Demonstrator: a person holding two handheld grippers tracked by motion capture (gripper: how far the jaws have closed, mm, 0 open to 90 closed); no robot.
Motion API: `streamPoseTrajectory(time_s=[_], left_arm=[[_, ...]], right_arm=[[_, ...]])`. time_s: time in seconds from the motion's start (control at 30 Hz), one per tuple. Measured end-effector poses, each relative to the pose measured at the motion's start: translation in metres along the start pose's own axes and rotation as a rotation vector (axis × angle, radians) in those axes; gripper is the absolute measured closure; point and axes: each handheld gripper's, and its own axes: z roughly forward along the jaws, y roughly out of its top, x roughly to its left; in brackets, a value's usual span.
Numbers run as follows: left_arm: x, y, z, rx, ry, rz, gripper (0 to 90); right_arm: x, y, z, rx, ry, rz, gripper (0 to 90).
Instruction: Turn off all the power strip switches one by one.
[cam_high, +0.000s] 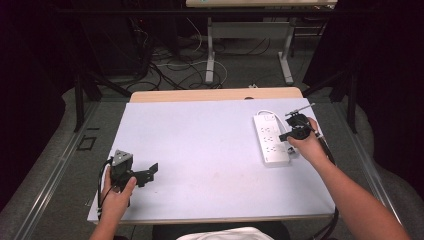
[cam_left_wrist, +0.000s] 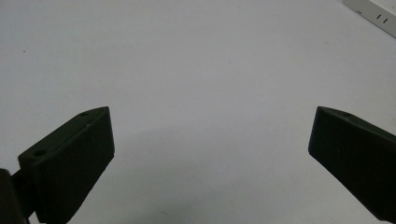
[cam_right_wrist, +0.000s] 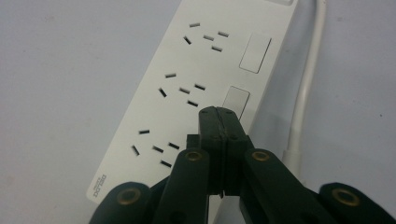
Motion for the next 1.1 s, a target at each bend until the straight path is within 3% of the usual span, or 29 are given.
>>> streamPoseTrajectory(time_s=[0.17, 0.4, 0.53, 0.63, 0.67, 0.73, 0.87, 1.1], left_arm=[[-0.003, 0.000, 0.001, 0.000, -0.009, 0.013, 0.3], [-0.004, 0.002, 0.002, -0.002, -0.009, 0.017, 0.3], [-0.004, 0.002, 0.002, 0.001, -0.009, 0.024, 0.3], [-0.004, 0.002, 0.003, -0.003, -0.010, 0.020, 0.3], [-0.004, 0.002, 0.003, -0.001, -0.010, 0.020, 0.3], [-0.004, 0.001, 0.003, 0.002, -0.010, 0.021, 0.3], [-0.003, 0.001, 0.003, 0.003, -0.011, 0.021, 0.3], [-0.004, 0.002, 0.003, 0.007, -0.011, 0.026, 0.3]], right_arm=[[0.001, -0.011, -0.001, 0.003, -0.019, 0.011, 90.0], [-0.005, -0.024, -0.002, 0.009, -0.007, 0.035, 90.0], [-0.006, -0.026, -0.003, 0.006, -0.002, 0.017, 90.0], [-0.004, -0.025, -0.003, 0.006, -0.009, 0.036, 90.0], [-0.005, -0.026, -0.002, 0.003, -0.002, 0.012, 90.0], [-0.002, -0.026, 0.000, 0.016, -0.007, 0.027, 90.0], [-0.001, -0.028, 0.002, 0.019, 0.006, 0.004, 90.0], [0.001, -0.029, 0.003, 0.014, 0.003, 0.027, 90.0]])
